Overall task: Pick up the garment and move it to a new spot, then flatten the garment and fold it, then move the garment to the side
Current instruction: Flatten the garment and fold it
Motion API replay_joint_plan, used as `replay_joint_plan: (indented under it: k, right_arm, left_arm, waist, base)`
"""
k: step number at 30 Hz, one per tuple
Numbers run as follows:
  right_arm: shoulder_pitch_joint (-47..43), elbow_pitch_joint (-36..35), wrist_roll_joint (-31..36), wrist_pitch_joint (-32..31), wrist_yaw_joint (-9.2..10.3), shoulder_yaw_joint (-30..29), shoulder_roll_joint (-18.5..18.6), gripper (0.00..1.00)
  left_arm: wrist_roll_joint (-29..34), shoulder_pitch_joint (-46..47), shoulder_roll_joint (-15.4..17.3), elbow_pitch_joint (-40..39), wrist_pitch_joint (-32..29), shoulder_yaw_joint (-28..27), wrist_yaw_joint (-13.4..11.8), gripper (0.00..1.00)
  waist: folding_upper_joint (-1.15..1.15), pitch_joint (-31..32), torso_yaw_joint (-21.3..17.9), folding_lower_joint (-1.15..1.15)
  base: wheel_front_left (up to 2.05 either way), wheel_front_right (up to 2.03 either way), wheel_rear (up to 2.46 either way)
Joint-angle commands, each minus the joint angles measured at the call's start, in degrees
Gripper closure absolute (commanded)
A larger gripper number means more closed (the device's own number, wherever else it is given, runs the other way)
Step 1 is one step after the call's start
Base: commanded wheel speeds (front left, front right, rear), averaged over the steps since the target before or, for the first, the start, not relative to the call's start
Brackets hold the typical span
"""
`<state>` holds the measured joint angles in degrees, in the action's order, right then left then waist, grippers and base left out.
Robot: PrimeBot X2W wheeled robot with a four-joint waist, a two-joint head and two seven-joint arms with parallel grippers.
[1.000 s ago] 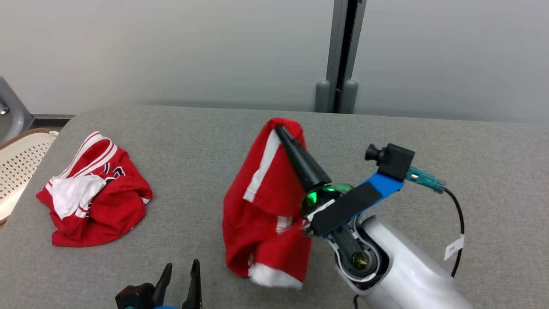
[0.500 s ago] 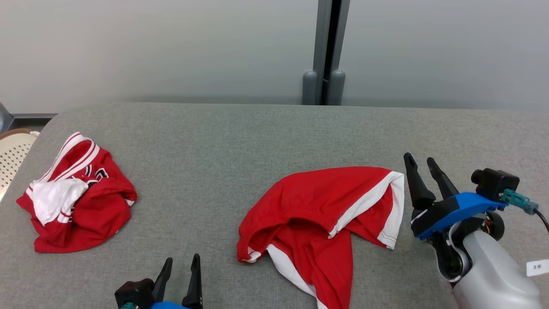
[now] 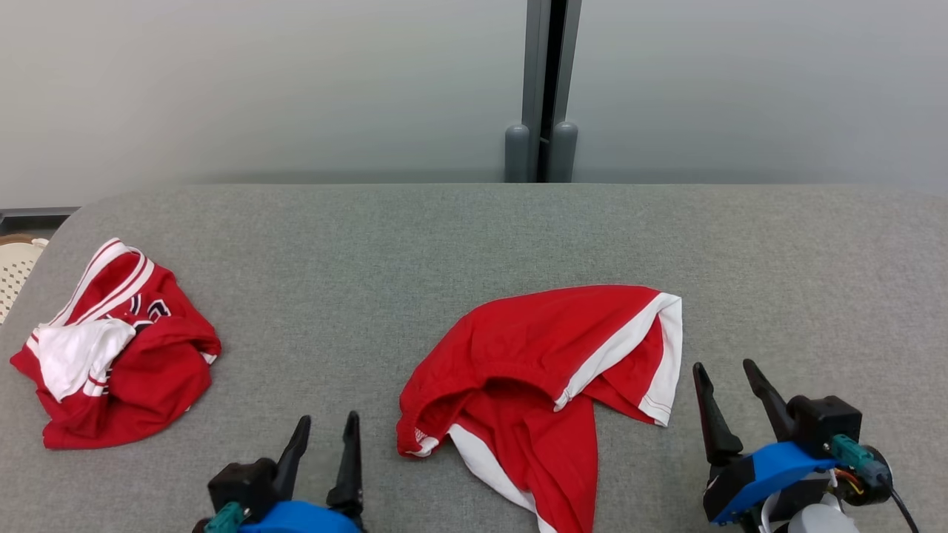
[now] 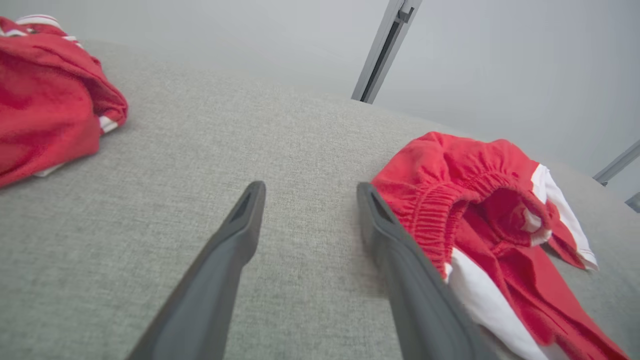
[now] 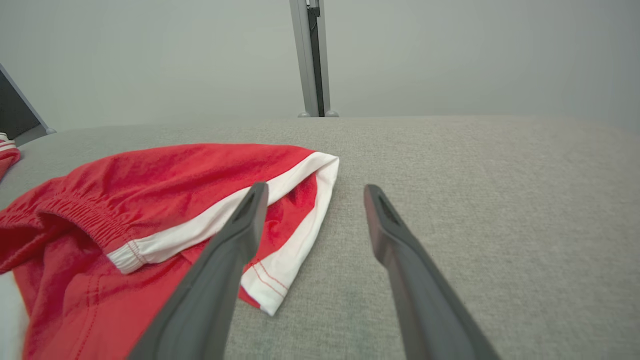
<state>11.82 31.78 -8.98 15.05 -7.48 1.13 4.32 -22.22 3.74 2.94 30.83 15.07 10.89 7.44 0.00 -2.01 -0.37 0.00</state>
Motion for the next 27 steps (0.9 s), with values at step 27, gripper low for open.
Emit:
replay_joint_plan:
  k: [27]
  right_arm:
    - [2.20,-2.99,0.21,0.17,-0.02,0.78,-1.40,0.00]
  left_arm:
    - [-9.51,17.13,0.01,6.52,0.15,29.39,0.08,0.00]
  waist:
    - [0.00,-10.52,-10.27,0.00]
  base:
    - [0.00,0.00,0.00]
